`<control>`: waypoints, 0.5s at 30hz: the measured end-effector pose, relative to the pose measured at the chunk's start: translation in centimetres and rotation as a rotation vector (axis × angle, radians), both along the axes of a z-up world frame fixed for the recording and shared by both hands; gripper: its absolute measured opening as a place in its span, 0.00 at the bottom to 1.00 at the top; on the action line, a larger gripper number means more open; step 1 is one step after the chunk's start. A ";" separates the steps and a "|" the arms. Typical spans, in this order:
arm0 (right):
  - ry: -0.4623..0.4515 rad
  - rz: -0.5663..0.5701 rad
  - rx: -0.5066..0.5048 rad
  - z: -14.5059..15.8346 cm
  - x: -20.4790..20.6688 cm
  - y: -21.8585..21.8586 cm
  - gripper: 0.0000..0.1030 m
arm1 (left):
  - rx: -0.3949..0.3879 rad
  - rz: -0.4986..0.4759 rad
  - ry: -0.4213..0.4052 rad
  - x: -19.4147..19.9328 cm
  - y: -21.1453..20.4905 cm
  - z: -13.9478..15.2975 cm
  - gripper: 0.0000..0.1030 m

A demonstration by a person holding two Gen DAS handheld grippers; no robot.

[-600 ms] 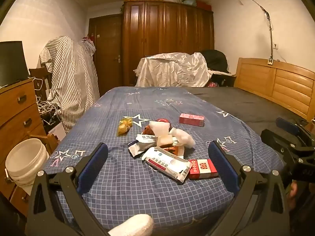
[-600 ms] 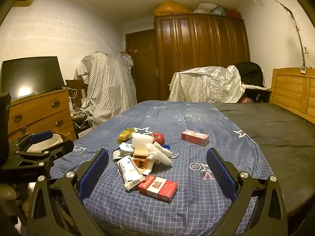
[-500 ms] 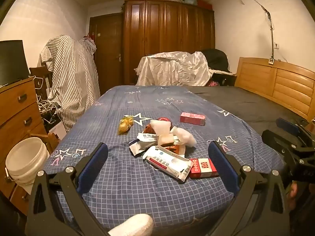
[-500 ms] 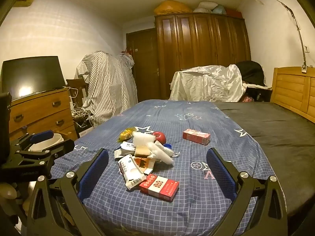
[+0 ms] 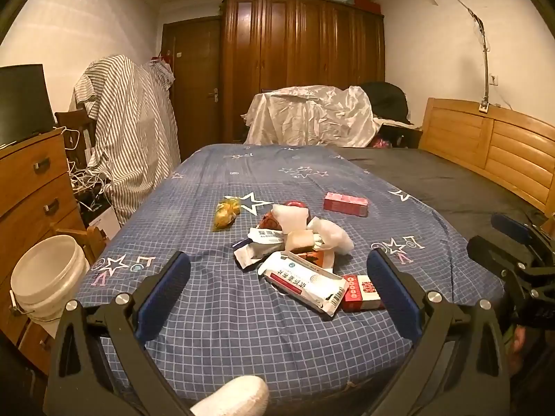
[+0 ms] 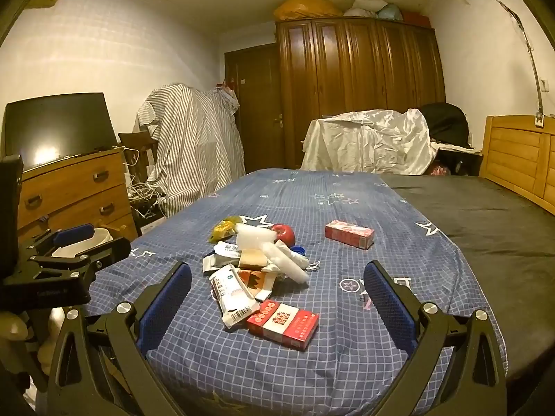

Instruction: Collect trash

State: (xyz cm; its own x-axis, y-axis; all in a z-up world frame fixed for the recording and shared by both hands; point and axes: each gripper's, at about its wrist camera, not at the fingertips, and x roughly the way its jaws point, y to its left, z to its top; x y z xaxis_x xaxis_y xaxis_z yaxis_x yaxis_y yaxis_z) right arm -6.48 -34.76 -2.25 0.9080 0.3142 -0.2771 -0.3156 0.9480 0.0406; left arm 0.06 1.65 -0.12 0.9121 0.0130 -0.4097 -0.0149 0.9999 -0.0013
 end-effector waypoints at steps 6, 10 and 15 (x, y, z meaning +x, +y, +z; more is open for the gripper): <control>0.000 -0.001 0.000 -0.2 0.4 0.3 0.96 | -0.001 0.000 0.001 0.0 0.1 0.1 0.95; 0.000 0.001 0.001 0.0 0.4 0.2 0.96 | -0.001 0.001 -0.001 0.1 0.0 -0.1 0.95; -0.004 0.002 0.002 -0.1 0.5 0.4 0.96 | 0.001 0.002 -0.002 0.1 0.0 0.0 0.95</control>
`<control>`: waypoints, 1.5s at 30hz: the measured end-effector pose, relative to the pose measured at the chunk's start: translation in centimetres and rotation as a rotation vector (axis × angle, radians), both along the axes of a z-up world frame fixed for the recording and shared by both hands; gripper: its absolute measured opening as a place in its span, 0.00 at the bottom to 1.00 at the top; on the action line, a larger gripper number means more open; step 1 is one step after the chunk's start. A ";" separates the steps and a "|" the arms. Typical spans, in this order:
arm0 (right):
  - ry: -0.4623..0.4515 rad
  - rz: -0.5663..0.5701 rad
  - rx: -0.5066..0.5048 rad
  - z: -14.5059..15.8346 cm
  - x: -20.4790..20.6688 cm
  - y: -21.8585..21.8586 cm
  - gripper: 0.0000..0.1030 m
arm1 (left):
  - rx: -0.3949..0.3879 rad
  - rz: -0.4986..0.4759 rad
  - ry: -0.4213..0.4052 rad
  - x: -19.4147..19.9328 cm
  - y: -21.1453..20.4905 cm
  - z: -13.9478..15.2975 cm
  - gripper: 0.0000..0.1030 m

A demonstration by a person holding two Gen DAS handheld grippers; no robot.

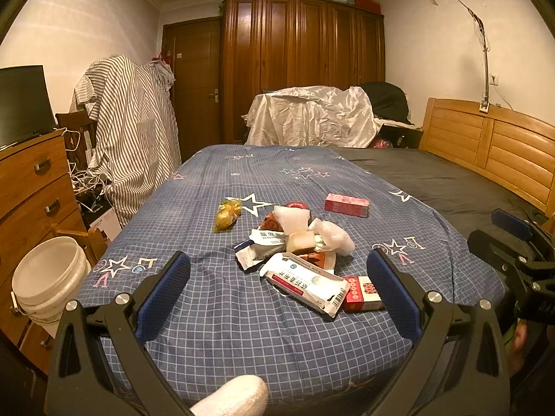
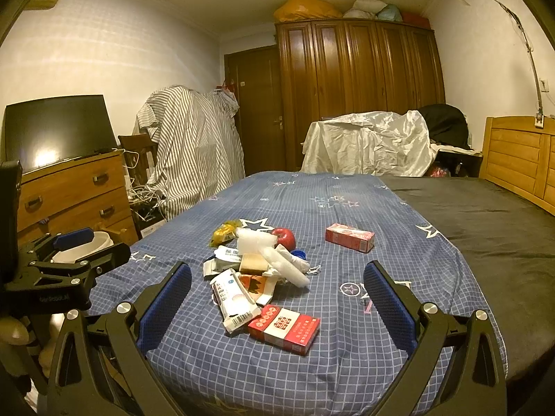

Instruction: Collect trash

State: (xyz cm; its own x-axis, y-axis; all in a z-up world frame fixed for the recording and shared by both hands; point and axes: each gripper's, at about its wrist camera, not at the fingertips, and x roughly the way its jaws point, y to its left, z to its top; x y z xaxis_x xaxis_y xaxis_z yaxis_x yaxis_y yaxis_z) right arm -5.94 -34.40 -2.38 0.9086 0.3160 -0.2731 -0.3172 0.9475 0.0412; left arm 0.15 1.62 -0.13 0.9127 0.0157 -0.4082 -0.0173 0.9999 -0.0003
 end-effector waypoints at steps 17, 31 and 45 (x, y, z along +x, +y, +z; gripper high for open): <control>-0.006 0.003 0.001 1.1 0.4 0.4 0.96 | -0.005 0.008 0.001 0.1 0.6 0.1 0.95; -0.008 0.006 0.004 1.1 0.2 0.4 0.96 | -0.005 0.010 0.005 0.1 0.7 0.0 0.95; -0.008 0.007 0.003 1.1 0.2 0.3 0.96 | -0.004 0.011 0.014 0.2 0.7 -0.4 0.95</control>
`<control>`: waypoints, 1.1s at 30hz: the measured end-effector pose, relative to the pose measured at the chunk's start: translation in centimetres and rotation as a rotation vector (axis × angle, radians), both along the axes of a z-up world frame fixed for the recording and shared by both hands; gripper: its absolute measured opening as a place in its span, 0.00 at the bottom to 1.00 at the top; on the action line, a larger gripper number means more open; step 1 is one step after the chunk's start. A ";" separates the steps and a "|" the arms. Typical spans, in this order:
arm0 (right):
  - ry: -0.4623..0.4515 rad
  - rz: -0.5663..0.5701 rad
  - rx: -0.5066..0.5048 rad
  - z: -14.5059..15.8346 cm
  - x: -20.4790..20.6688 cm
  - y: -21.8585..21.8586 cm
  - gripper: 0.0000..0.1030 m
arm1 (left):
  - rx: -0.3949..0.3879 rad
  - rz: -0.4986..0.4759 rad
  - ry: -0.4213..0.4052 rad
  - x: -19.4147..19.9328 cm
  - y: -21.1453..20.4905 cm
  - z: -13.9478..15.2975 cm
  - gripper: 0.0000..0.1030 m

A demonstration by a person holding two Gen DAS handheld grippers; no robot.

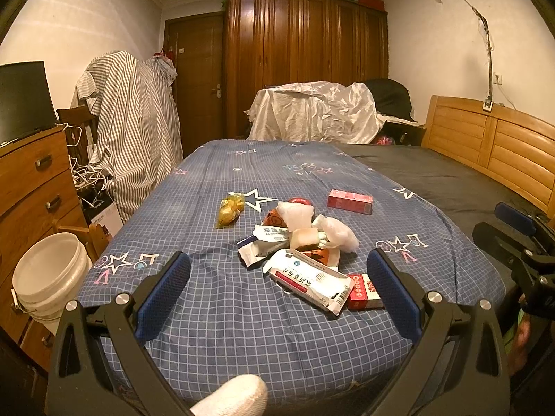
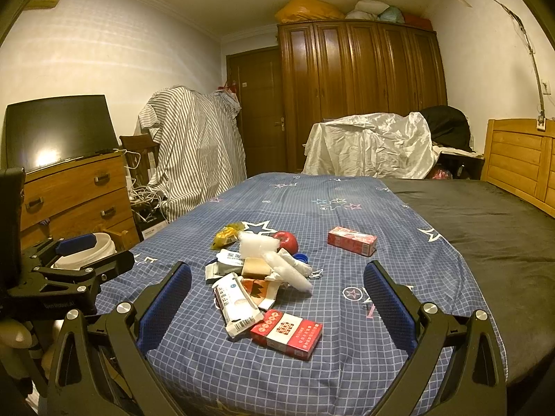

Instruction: Collect trash

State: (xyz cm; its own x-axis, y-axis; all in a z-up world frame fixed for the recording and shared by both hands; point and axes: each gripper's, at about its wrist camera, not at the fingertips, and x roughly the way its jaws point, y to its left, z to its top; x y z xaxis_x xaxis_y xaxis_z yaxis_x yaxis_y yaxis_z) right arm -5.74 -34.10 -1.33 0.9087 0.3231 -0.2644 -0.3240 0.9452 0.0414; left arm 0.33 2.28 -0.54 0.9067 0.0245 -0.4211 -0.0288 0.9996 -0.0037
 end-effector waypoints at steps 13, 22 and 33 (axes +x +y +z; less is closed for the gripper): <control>0.003 0.003 -0.002 -0.1 0.1 0.1 0.96 | -0.005 0.003 0.026 0.5 0.0 -0.3 0.95; 0.083 0.065 -0.065 -2.1 3.2 0.6 0.96 | -0.023 -0.007 0.134 3.4 0.7 -3.1 0.95; 0.356 0.106 -0.182 -10.8 11.9 -1.2 0.96 | 0.034 -0.138 0.373 11.1 -3.0 -11.8 0.95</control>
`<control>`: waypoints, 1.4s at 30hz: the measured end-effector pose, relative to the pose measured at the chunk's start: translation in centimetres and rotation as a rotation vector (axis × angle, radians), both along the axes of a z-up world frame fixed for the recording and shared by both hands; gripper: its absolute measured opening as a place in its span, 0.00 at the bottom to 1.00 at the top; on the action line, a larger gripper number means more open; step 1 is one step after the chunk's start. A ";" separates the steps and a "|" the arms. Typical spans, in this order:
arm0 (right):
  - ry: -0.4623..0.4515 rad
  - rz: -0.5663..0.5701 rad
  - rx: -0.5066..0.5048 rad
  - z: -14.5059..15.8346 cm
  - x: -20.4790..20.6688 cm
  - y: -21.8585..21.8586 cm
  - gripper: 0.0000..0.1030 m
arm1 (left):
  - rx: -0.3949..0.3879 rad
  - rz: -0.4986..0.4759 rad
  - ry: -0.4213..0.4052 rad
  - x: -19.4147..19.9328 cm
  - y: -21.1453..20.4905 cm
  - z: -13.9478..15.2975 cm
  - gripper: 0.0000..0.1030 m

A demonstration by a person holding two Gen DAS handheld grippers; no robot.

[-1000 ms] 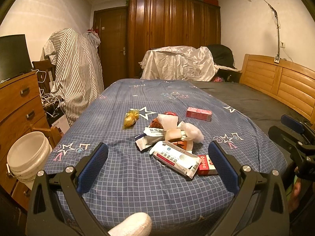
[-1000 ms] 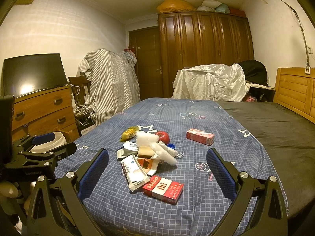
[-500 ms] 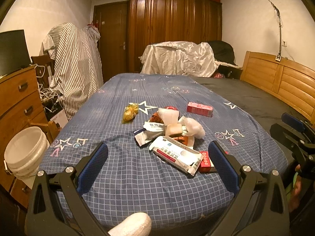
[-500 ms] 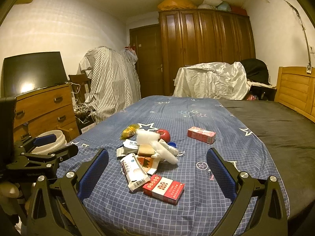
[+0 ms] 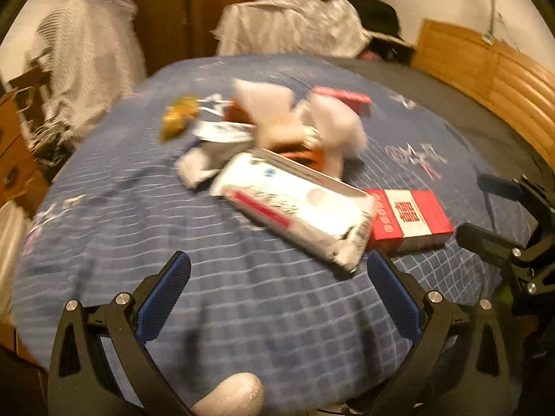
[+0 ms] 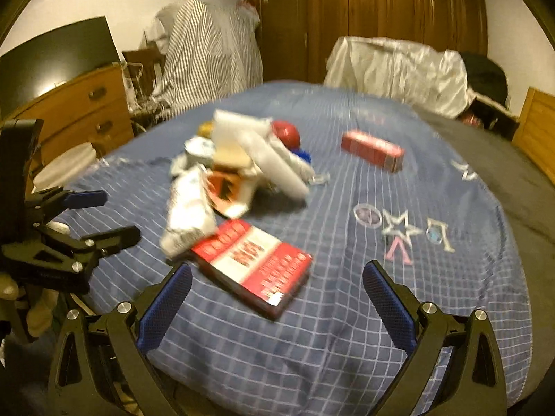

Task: Collect trash
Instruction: 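Grasp the white medicine box with the left tool while the right tool grasps the red cigarette pack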

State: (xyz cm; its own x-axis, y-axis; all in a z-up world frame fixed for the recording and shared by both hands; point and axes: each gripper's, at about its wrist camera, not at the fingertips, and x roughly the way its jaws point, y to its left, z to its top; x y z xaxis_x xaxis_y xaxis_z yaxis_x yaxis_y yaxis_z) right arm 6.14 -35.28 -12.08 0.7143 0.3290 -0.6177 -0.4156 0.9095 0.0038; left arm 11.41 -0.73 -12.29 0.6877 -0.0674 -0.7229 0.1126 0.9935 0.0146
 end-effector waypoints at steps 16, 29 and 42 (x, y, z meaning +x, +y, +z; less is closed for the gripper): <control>0.018 0.263 -0.249 -1.8 4.3 3.5 0.96 | 0.006 0.380 0.144 3.8 16.6 -1.6 0.95; 0.174 0.517 -0.488 -2.3 9.4 7.8 0.96 | -0.183 0.343 0.215 12.3 9.4 1.1 0.95; 0.234 0.410 -0.314 -3.2 8.3 5.5 0.68 | 0.006 0.256 0.352 9.4 13.8 -1.4 0.96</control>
State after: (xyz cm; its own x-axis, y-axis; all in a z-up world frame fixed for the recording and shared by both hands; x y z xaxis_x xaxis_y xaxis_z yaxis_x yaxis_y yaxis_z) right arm 14.45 -29.83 -15.32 0.3991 0.3260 -0.8570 -0.7557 0.6462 -0.1061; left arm 20.82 13.06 -13.66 0.3931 0.0780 -0.9162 -0.1381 0.9901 0.0250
